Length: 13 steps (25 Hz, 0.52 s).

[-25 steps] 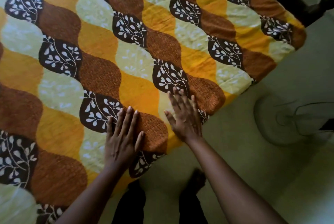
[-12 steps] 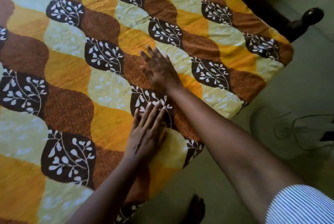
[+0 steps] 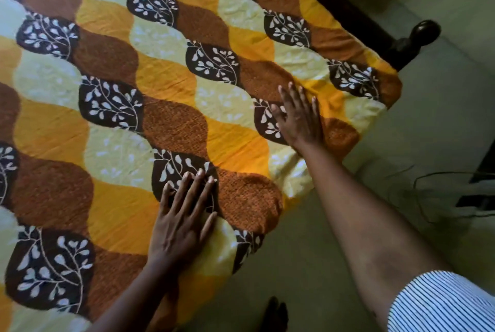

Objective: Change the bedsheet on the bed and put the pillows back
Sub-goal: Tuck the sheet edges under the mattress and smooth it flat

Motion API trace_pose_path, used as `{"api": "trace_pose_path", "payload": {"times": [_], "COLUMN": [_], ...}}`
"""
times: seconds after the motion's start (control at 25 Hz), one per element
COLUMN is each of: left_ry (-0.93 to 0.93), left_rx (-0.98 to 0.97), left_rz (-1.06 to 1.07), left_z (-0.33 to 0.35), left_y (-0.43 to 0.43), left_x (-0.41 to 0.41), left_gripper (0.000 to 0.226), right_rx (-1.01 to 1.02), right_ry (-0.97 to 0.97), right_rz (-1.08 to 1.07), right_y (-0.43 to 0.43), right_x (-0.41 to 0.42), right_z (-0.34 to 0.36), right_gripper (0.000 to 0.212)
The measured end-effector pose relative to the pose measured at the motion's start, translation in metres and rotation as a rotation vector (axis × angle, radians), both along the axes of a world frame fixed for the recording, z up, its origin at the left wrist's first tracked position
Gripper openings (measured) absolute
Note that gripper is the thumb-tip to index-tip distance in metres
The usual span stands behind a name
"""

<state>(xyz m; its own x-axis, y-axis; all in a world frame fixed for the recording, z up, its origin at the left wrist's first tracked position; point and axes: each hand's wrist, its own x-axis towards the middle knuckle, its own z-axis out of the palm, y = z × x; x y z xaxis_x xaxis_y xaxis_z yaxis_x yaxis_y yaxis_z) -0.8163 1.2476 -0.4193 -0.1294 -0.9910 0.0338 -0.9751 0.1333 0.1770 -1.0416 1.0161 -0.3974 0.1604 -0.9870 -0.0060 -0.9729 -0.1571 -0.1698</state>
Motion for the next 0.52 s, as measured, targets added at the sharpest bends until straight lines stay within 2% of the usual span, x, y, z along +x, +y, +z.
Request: {"api": "trace_pose_path", "payload": {"times": [0.08, 0.2, 0.28, 0.4, 0.52], "left_ry": [0.033, 0.176, 0.245, 0.289, 0.258], "left_rx": [0.032, 0.063, 0.034, 0.013, -0.047], "left_rz": [0.02, 0.121, 0.121, -0.023, -0.181], "left_z": [0.004, 0.027, 0.046, 0.072, 0.089], "left_y": [0.0, -0.007, -0.029, -0.096, -0.205], "left_x": [-0.003, -0.021, -0.037, -0.061, -0.09], "left_gripper": [0.061, 0.06, 0.055, 0.049, 0.045], "right_rx": [0.009, 0.042, -0.019, -0.014, 0.023], "right_ry": [-0.082, -0.472, -0.623, -0.651, -0.663], "right_rz": [-0.103, -0.205, -0.268, -0.318, -0.354], "right_y": [0.015, 0.039, 0.046, 0.028, -0.033], "right_x": [-0.028, -0.069, -0.097, -0.124, -0.14], "right_z": [0.008, 0.041, 0.068, 0.092, 0.088], "right_gripper": [0.054, 0.046, 0.035, 0.025, 0.023]}}
